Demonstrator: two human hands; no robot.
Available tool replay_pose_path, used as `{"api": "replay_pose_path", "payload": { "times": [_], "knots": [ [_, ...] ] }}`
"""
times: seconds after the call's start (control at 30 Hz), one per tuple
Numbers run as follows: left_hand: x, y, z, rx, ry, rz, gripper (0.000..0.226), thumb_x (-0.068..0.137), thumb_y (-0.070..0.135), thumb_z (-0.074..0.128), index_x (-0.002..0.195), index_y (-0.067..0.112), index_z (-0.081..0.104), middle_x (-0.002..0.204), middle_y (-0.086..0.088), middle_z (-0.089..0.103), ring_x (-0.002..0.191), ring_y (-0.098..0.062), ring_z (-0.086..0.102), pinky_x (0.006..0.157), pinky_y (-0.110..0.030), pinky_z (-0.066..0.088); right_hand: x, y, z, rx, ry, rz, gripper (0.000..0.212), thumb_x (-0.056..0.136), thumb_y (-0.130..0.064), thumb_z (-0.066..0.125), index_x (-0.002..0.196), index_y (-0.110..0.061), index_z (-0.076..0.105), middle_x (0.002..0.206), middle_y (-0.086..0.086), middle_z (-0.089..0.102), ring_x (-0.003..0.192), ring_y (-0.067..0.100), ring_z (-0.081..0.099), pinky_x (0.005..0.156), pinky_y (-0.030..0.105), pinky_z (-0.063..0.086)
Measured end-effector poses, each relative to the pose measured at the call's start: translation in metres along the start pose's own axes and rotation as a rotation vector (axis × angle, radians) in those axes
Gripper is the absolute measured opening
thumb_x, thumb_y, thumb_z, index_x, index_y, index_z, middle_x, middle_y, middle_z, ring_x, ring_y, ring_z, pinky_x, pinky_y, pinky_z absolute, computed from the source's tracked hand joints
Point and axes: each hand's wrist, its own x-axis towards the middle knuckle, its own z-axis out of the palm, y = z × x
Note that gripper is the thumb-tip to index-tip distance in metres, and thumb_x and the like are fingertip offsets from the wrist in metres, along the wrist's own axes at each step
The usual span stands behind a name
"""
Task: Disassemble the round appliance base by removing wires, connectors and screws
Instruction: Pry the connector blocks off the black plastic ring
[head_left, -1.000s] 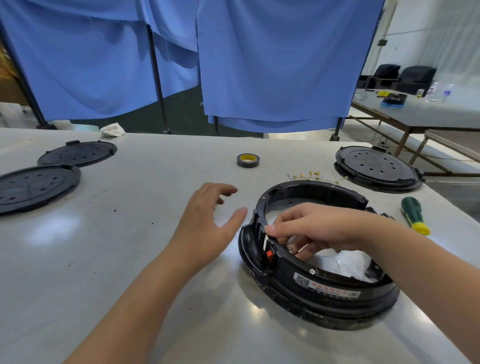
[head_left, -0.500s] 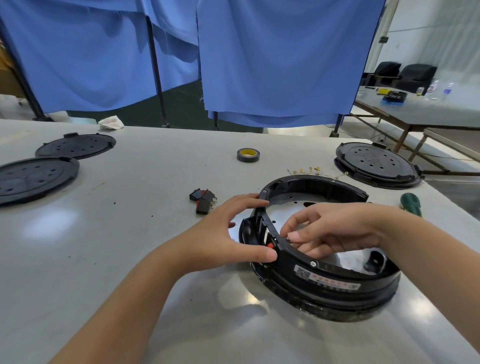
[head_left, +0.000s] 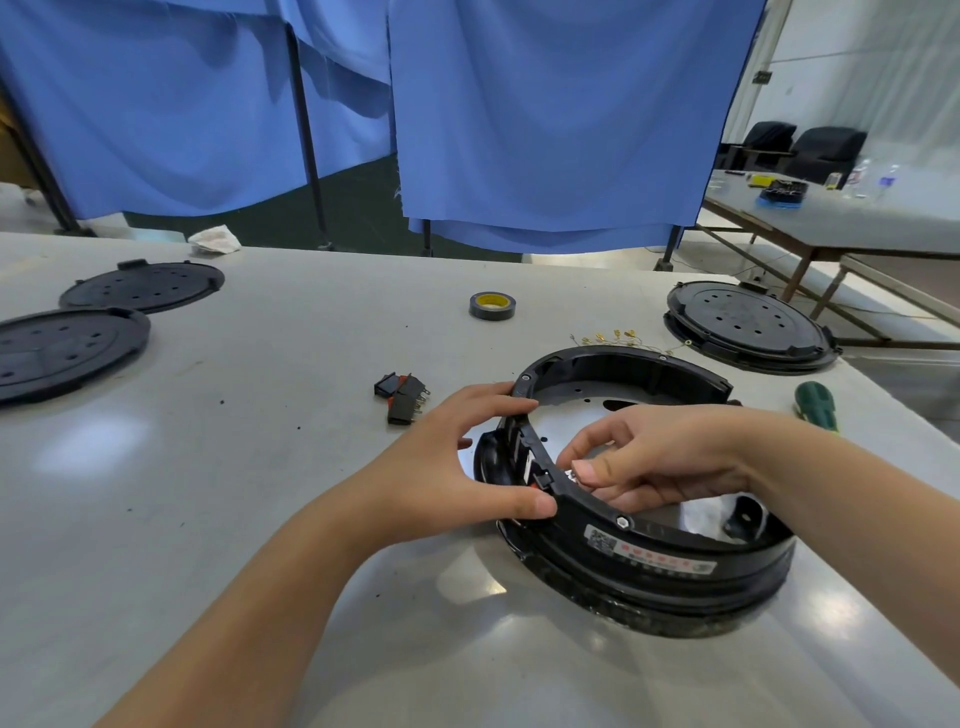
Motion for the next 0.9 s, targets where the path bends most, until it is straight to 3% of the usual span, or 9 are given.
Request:
{"api": "replay_pose_path", "payload": {
  "times": [0.57, 0.8, 0.9],
  "knots": [
    [-0.0016, 0.0033, 0.0017, 0.113, 0.048, -0.017, 0.085, 0.045, 0.072, 0.072, 0.125, 0.055, 0.049, 0.139, 0.035, 0.036, 0.128, 0.011, 0.035, 0.110, -0.033, 0.034, 0.0022, 0.0003, 0.0020, -0.019, 0.005, -0.022, 0.039, 0.066, -0.026, 0.075, 0.099, -0.010, 0.061, 0.073, 0.001, 0.071, 0.066, 0.008, 0.069, 0.056, 0.015, 0.053],
    [-0.0031, 0.0042, -0.0006, 0.111, 0.030, -0.021, 0.085, 0.045, 0.072, 0.072, 0.125, 0.058, 0.047, 0.139, 0.038, 0.034, 0.127, 0.016, 0.031, 0.101, -0.017, 0.024, -0.0009, -0.0011, 0.0004, -0.001, -0.047, -0.038, 0.031, 0.072, -0.024, 0.073, 0.097, -0.010, 0.062, 0.077, 0.002, 0.067, 0.066, 0.008, 0.063, 0.061, 0.017, 0.054],
    [-0.0030, 0.0038, -0.0007, 0.101, 0.031, -0.019, 0.085, 0.044, 0.072, 0.072, 0.125, 0.058, 0.047, 0.136, 0.041, 0.033, 0.124, 0.021, 0.031, 0.096, -0.010, 0.023, -0.0050, -0.0057, 0.0031, -0.033, -0.042, -0.039, 0.036, 0.068, -0.030, 0.075, 0.097, -0.011, 0.064, 0.082, 0.005, 0.064, 0.068, 0.010, 0.060, 0.061, 0.017, 0.055]
  ]
}}
